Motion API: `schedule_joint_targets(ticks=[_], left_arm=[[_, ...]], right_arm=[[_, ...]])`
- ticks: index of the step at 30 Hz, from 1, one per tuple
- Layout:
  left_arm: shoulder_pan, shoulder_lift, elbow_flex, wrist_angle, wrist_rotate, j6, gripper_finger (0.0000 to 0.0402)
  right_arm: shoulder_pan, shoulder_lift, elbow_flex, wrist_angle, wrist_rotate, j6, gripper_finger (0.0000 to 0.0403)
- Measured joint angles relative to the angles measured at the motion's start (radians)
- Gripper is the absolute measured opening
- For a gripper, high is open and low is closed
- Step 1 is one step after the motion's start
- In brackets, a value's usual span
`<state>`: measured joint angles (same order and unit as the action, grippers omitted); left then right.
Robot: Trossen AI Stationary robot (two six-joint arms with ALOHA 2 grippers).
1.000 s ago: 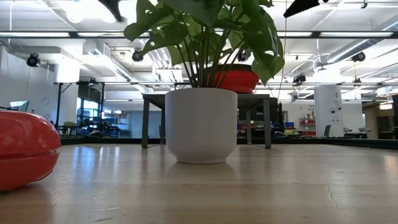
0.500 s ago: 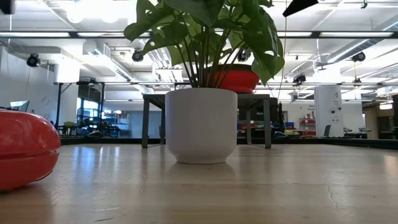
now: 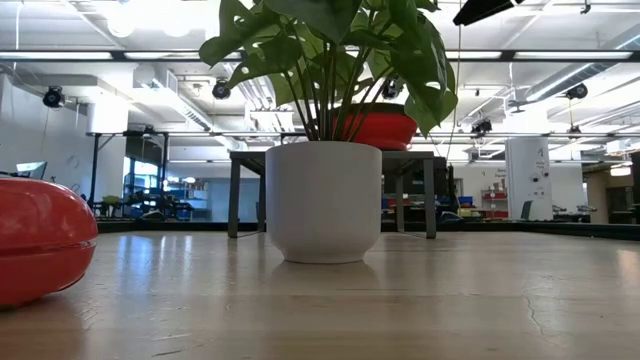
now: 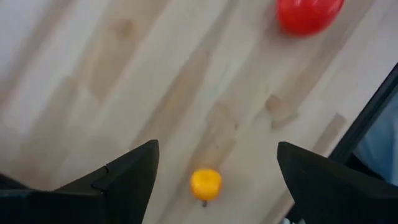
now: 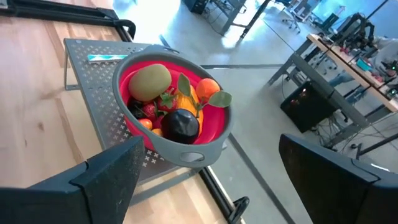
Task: Pick & Place Fruit
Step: Put the orange pear into the red strainer bowl on the shelf
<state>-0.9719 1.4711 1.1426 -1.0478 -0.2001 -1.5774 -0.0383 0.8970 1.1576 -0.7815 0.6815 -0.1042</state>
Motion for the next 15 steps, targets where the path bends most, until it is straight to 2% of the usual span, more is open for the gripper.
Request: schedule_joint_targets(ticks=[4, 10, 15], left_arm=[[0.0, 0.0, -0.065, 0.095, 0.096, -0.053, 0.033], [0.0, 0.001, -0.135, 0.14, 0.212, -0.127, 0.033], [0.0, 0.002, -0.156, 0.159, 0.245, -0.147, 0.033]], right_arm=[[0.0, 0.0, 0.0, 0.0, 0.0, 0.01, 0.0368], [0.0, 0.001, 0.0, 0.0, 0.0, 0.007, 0.0368], [0.0, 0.001, 0.0, 0.0, 0.0, -0.001, 0.0368]])
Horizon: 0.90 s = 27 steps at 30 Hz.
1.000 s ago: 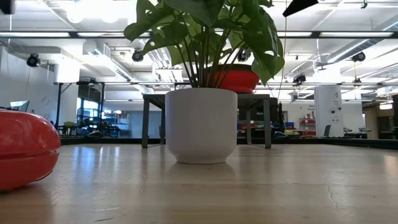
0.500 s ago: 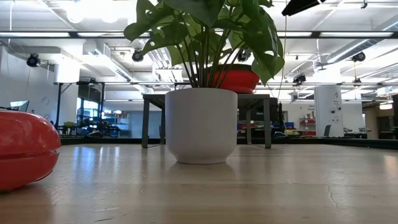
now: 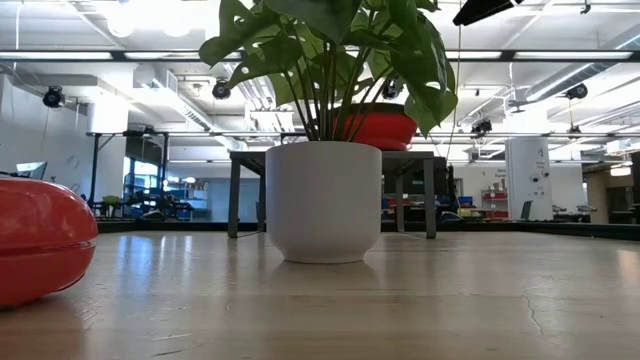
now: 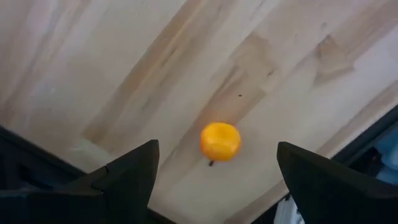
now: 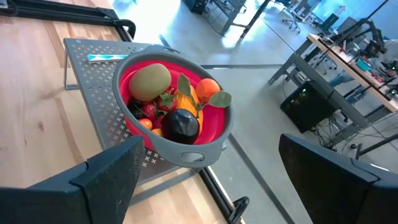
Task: Pick & Place Fruit
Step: Put the orange pear into the red strainer bowl on the shelf
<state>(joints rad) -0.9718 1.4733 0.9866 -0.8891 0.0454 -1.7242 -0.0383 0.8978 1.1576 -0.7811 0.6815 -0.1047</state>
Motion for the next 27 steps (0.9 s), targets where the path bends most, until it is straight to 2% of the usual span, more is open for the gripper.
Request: schedule_joint_targets(ticks=[13, 21, 27], left_arm=[[0.0, 0.128, -0.011, 0.137, 0.088, 0.028, 0.033], [0.003, 0.166, -0.023, 0.131, 0.102, 0.047, 0.033], [0.003, 0.166, -0.047, 0.129, 0.156, 0.048, 0.033]], right_arm=[[0.0, 0.0, 0.0, 0.0, 0.0, -0.002, 0.0368], [0.0, 0.0, 0.0, 0.0, 0.0, 0.001, 0.0368], [0.0, 0.0, 0.0, 0.0, 0.0, 0.0, 0.0368]])
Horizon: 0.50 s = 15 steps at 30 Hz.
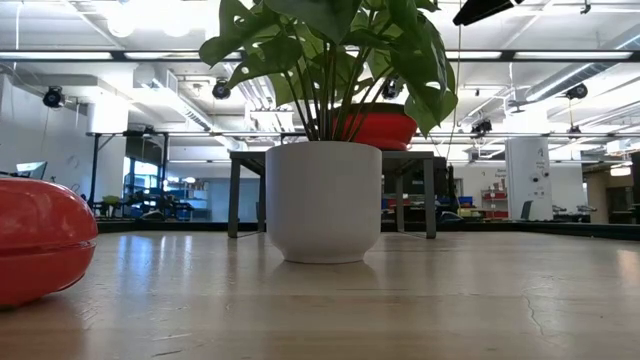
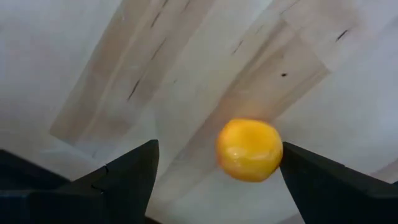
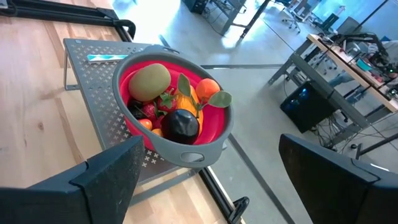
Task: Pick & Place Fruit
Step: Put the orange pear into the red strainer bowl on the shelf
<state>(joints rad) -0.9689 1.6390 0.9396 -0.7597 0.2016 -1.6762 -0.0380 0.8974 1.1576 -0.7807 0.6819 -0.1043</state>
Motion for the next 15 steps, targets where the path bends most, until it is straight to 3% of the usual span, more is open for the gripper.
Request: schedule_joint_targets(ticks=[9, 15], left_arm=[[0.0, 0.0, -0.007, 0.012, -0.007, 0.015, 0.0326], [0.001, 0.001, -0.011, 0.02, -0.012, 0.02, 0.0297]], right_arm=[[0.0, 0.0, 0.0, 0.0, 0.0, -0.003, 0.0368], [0.0, 0.0, 0.0, 0.0, 0.0, -0.002, 0.0368]])
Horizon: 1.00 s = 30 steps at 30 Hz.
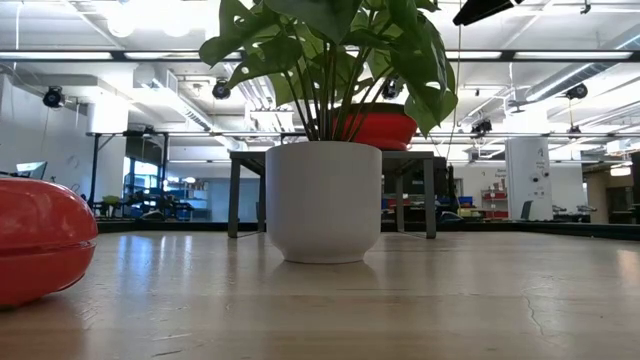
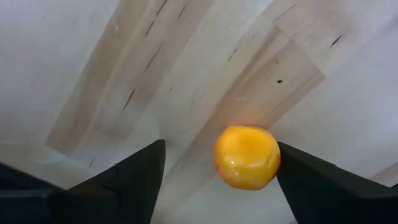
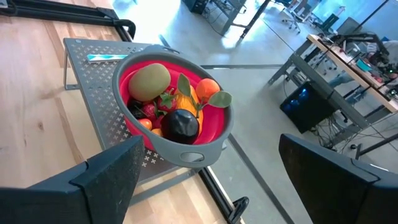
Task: Pick & Place Fruit
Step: Put the orange pear into the red strainer bowl on the shelf
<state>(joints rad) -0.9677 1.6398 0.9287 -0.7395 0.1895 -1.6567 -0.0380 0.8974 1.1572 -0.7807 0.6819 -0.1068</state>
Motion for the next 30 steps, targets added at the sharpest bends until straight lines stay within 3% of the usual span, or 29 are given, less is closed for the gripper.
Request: schedule_joint_targets(ticks=[24, 30], left_arm=[[0.026, 0.0, 0.0, 0.003, 0.027, 0.053, 0.0151], [0.026, 0.0, 0.0, 0.003, 0.03, 0.059, 0.0138]], right_arm=[[0.0, -0.001, 0.0, 0.0, 0.0, -0.001, 0.0368], [0.0, -0.001, 0.0, 0.0, 0.0, 0.0, 0.0368]])
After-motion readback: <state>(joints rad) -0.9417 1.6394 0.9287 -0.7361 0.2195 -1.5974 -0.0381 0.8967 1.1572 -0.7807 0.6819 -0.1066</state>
